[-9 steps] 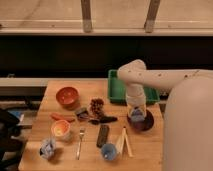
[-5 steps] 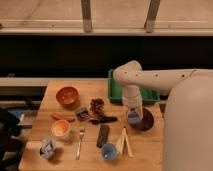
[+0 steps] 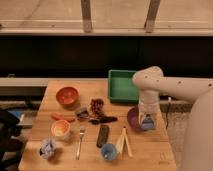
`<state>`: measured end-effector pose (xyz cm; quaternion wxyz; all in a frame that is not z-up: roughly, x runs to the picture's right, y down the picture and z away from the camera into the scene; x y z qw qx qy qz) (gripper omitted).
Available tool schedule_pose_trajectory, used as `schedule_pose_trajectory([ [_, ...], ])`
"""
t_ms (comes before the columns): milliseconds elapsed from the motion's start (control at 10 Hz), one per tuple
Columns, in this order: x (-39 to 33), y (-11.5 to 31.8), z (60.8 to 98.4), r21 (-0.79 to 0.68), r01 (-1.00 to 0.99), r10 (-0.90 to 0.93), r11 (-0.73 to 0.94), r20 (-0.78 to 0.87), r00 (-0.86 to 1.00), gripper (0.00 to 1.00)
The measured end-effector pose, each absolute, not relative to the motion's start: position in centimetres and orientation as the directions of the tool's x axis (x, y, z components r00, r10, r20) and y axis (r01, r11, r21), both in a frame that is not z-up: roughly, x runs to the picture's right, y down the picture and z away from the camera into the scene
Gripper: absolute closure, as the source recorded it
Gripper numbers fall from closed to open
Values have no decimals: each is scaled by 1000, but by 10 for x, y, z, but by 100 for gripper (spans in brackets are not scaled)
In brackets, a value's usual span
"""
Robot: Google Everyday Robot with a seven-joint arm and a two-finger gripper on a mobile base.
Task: Wipe purple bowl with sponge
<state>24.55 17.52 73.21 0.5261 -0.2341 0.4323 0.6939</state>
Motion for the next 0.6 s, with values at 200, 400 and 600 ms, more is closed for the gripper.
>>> schedule_pose_trajectory([
  [200,255,167,735,344,-936,538,-78,-775,-330,91],
  [400,248,152,742,331,-942,559,-57,-771,-304,91],
  [600,221,139,749,302,-953,576,-28,-774,-263,91],
])
